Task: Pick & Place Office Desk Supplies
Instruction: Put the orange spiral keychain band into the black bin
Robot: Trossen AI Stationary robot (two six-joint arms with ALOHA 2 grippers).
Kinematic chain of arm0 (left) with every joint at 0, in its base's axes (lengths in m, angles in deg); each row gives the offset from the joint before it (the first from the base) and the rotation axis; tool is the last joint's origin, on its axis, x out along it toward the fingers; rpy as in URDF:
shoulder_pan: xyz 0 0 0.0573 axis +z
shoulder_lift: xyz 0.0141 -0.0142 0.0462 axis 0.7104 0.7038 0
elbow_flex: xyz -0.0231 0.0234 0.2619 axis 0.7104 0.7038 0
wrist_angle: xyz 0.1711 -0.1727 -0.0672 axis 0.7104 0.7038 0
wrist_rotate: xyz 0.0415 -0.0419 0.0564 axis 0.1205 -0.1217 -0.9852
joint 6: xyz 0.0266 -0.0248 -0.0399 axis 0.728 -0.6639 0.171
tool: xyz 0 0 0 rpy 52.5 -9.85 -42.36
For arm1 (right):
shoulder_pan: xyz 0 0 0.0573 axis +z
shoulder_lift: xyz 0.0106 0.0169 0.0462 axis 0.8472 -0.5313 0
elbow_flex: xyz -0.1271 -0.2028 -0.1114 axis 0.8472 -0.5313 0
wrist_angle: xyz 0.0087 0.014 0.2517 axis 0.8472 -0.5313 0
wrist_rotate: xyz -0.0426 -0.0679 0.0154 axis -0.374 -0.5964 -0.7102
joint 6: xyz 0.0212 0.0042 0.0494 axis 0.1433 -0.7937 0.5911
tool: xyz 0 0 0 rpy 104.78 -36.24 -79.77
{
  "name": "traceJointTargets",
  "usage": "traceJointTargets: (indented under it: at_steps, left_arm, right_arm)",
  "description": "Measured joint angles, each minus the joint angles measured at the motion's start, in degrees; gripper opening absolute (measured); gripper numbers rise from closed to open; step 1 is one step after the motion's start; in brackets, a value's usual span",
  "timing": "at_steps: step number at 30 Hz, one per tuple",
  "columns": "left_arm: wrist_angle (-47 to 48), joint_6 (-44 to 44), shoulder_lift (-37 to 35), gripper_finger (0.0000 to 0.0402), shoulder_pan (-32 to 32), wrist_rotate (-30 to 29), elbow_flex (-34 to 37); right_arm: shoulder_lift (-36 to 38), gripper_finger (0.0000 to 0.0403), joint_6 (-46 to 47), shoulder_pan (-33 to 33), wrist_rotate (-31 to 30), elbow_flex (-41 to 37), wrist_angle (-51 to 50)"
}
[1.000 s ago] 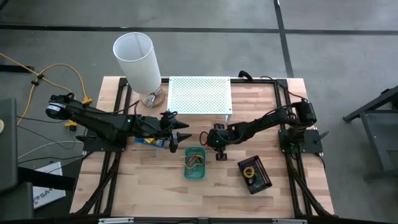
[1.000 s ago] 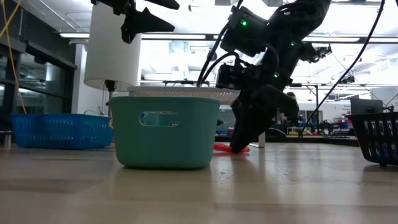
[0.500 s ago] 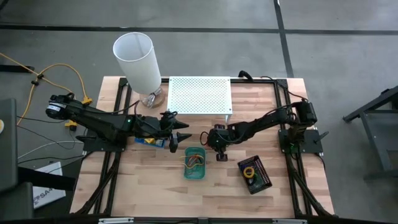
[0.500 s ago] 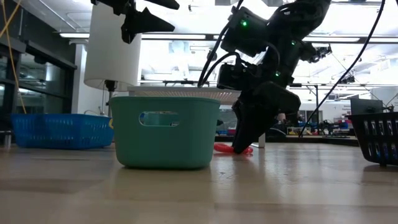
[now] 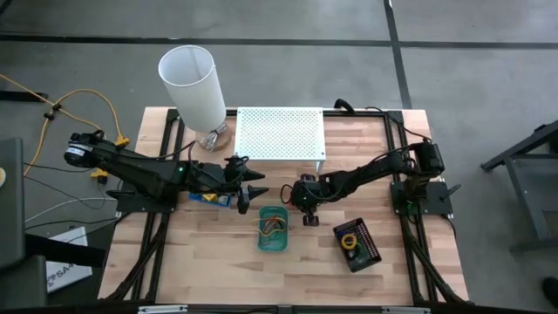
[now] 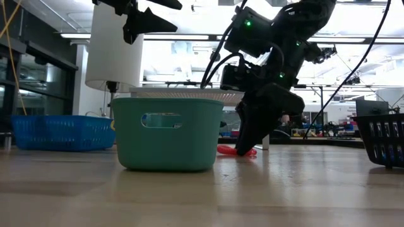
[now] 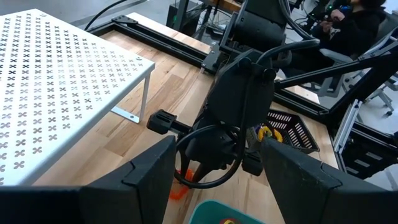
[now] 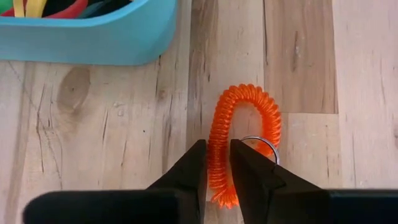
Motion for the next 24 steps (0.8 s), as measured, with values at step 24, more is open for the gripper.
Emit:
traceJointTargets:
  at_steps: [24]
  left_arm:
    - [-0.16,0.01,-0.02,0.0230,0.00,0.00,-0.01]
  right_arm:
    - [8.88,0.0016,-0.13,0.11,-1.46,-0.16,-3.77]
